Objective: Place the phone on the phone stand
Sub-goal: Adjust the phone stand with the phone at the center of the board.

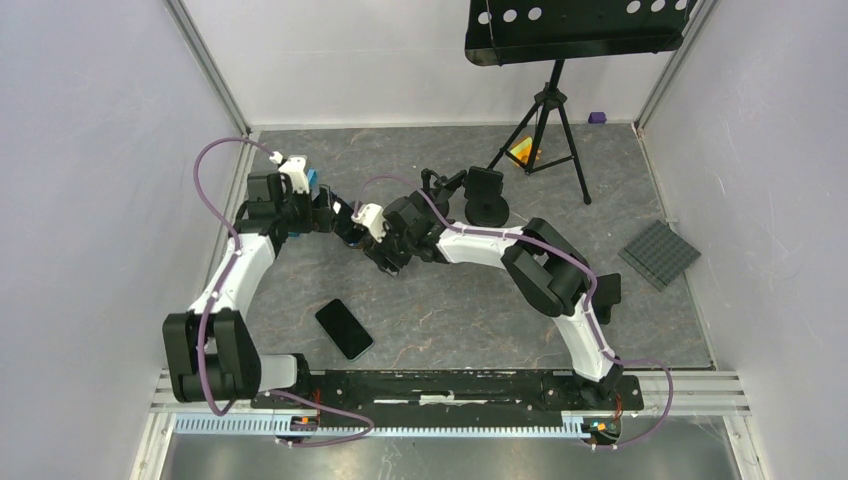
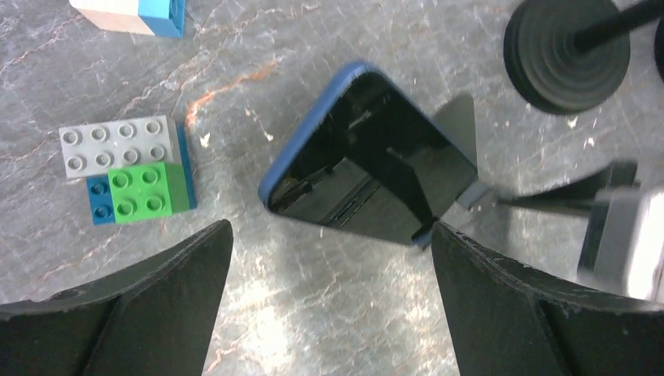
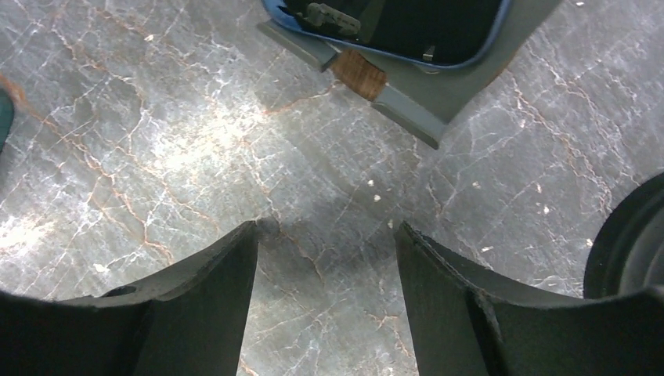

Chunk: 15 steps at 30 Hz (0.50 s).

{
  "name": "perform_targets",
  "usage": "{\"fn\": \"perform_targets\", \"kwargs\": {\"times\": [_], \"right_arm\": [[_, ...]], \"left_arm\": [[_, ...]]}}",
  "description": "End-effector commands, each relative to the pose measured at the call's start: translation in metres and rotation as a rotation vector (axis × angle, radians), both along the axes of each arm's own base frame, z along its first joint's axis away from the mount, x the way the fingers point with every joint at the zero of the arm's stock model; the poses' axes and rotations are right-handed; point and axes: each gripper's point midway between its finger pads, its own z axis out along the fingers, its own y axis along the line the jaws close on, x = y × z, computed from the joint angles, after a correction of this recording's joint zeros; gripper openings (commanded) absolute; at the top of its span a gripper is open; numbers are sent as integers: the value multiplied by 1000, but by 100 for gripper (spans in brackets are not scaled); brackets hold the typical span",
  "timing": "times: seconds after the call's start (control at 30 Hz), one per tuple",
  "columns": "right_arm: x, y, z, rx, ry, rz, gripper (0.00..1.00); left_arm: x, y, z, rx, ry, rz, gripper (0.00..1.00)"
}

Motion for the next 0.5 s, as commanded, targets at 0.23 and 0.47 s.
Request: {"fn": "perform_targets", "kwargs": {"times": [0.23, 0.47], "right_arm": [[-13, -9, 3, -84, 18, 53, 70], [-15, -14, 11, -98, 15, 53, 70]], "left_arm": [[46, -29, 21, -229, -31, -4, 100], [53, -45, 24, -297, -19, -15, 100]]}}
